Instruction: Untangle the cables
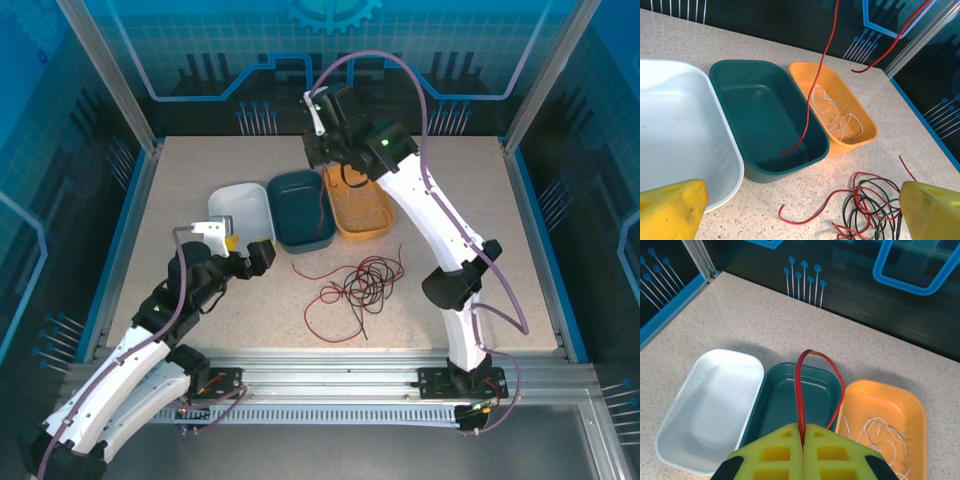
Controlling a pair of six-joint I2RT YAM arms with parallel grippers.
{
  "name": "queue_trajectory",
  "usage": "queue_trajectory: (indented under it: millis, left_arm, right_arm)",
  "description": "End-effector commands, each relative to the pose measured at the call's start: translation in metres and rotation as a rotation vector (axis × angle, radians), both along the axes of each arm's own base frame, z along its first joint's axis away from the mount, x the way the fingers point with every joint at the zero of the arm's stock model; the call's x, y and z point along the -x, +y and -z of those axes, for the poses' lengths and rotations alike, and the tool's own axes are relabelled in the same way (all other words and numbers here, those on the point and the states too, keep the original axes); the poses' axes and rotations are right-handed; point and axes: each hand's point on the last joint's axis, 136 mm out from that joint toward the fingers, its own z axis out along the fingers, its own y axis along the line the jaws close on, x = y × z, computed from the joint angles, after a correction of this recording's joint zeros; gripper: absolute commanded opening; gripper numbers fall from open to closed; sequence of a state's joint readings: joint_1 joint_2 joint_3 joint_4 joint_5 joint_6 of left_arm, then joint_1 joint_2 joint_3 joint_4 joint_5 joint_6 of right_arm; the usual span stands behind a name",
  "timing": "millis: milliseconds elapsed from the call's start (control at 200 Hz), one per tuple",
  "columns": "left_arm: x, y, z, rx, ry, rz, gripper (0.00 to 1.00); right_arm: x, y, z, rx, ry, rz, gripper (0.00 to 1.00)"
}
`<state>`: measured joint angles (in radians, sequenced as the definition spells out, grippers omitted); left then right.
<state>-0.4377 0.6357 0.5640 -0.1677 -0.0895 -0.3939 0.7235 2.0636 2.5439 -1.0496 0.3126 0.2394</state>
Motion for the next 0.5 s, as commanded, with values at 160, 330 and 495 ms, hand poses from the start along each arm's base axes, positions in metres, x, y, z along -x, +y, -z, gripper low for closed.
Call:
queue_trajectory:
  millis: [160, 330, 495]
  left_arm:
    - [-0.002, -0.002, 0.0, 0.043, -0.007, 0.002, 0.99]
    - [-0.001, -0.003, 0.001, 0.056, -0.002, 0.006, 0.99]
    - [-0.001, -0.004, 0.004, 0.068, 0.004, 0.006, 0.99]
  right_arm:
    - [-0.024, 0.038, 0.055, -0.015, 0.073, -0.042, 0.0]
    - [-0.022, 0.061, 0.085, 0.042, 0.058, -0.104, 0.0]
    - [-0.019, 0.062, 0.113, 0.082, 0.067, -0.09, 0.0]
